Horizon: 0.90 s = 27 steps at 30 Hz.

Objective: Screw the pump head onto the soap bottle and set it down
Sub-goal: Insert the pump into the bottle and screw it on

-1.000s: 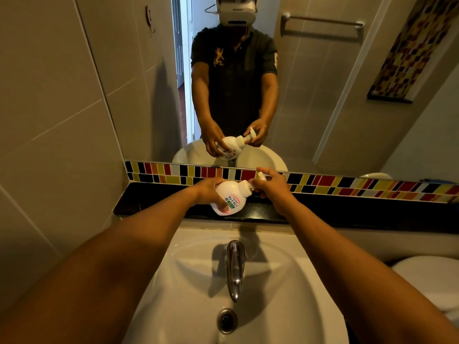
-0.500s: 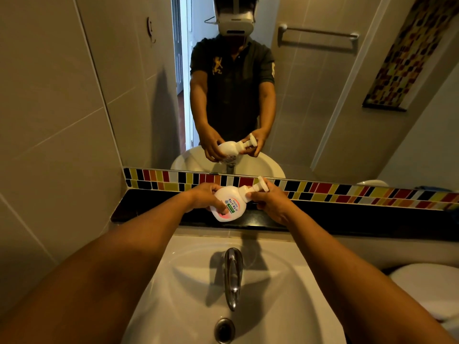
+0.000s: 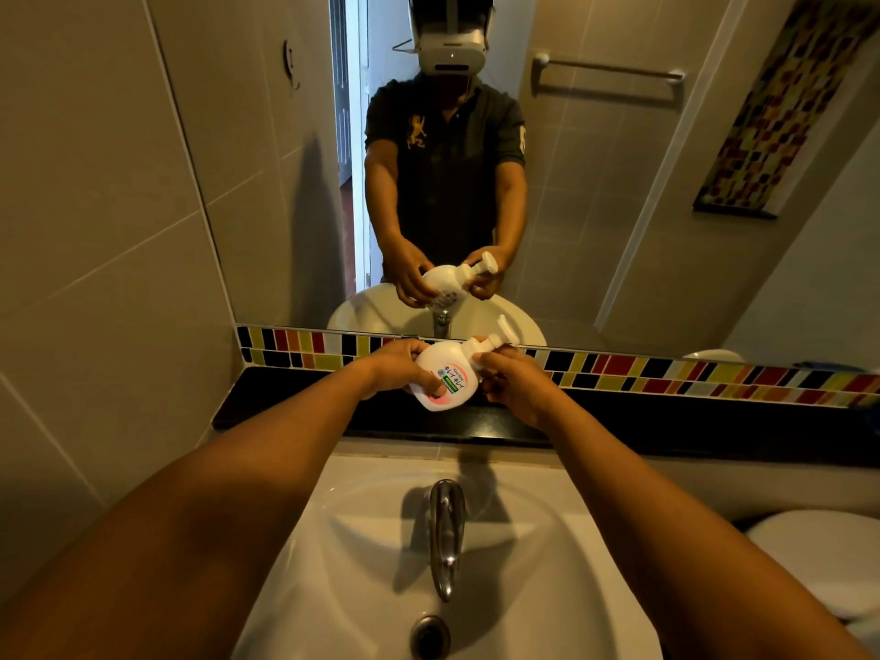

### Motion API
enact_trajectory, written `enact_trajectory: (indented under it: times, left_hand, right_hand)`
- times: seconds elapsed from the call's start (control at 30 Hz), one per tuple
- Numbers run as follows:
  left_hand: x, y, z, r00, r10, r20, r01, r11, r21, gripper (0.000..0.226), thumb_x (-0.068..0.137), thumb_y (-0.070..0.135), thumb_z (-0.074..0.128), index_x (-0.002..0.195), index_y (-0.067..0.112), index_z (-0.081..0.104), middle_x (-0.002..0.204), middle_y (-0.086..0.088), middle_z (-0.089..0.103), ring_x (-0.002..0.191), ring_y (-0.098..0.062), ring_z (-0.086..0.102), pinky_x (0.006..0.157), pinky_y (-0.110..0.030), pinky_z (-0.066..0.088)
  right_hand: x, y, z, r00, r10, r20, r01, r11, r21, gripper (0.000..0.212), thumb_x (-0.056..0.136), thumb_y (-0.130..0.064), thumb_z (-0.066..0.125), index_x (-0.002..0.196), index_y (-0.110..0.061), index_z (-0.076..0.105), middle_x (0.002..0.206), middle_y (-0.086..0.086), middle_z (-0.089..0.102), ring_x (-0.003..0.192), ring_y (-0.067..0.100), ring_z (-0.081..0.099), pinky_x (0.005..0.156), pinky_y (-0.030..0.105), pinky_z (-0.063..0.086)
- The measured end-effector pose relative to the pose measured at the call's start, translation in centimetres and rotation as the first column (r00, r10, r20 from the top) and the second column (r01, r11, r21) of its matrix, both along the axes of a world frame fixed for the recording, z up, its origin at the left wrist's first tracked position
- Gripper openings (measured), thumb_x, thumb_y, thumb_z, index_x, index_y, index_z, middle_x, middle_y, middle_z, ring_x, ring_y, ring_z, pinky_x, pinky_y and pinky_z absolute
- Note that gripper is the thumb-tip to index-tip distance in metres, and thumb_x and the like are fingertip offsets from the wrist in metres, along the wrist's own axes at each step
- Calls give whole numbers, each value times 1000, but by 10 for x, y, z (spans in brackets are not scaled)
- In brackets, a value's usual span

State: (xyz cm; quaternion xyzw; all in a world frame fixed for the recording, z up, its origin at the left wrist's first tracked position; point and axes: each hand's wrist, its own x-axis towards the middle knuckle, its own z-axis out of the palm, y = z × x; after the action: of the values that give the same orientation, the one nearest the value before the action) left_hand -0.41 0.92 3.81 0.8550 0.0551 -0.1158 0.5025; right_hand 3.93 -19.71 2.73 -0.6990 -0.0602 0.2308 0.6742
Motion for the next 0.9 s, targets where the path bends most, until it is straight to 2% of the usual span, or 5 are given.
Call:
enact_trajectory:
  times: [0.13, 0.27, 0.5, 0.7, 0.9]
  left_hand:
    - [-1, -2, 0, 1000, -7, 17, 6, 1000, 16, 58, 71, 14, 82, 123, 16, 57, 114, -3, 66, 108, -24, 63, 87, -35, 55]
    - [-2, -3, -2, 1000, -8, 19, 7, 1000, 8, 55, 71, 14, 82, 120, 17, 57, 113, -3, 66, 107, -24, 64, 87, -36, 56]
    - [-1, 1, 2, 1000, 3, 15, -3, 1000, 5, 55, 71, 13, 82, 118, 20, 57, 115, -4, 66, 109, -25, 63, 88, -37, 55]
    - [-1, -3, 2, 1000, 3, 16, -3, 1000, 29, 61, 68, 18, 85, 122, 18, 56, 118, -6, 67, 108, -25, 64, 86, -36, 57]
    - [-4, 4, 2, 1000, 24, 9, -23, 999, -22, 53, 71, 14, 82, 118, 19, 59, 119, -6, 67, 108, -25, 64, 89, -38, 57]
  right_hand:
    - [3, 1, -1, 997, -41, 64, 47, 995, -91, 46, 80, -43, 74, 111, -11, 64, 88, 9, 65, 73, 19, 54, 65, 31, 46]
    - [0, 4, 3, 999, -3, 51, 10, 991, -131, 51, 81, -55, 66, 108, -12, 61, 80, 9, 59, 67, 19, 50, 63, 30, 45]
    - [2, -1, 5, 998, 67, -20, -68, 997, -33, 31, 87, -26, 66, 113, -12, 59, 94, 14, 63, 68, 18, 54, 61, 27, 48]
    - [1, 7, 8, 999, -9, 47, 13, 994, -105, 55, 79, -51, 70, 106, -4, 62, 82, 15, 63, 60, 20, 55, 58, 30, 48]
    - [-3, 0, 17, 995, 99, -12, -99, 995, -17, 26, 91, -26, 63, 113, -14, 59, 87, 12, 63, 63, 17, 53, 58, 28, 49]
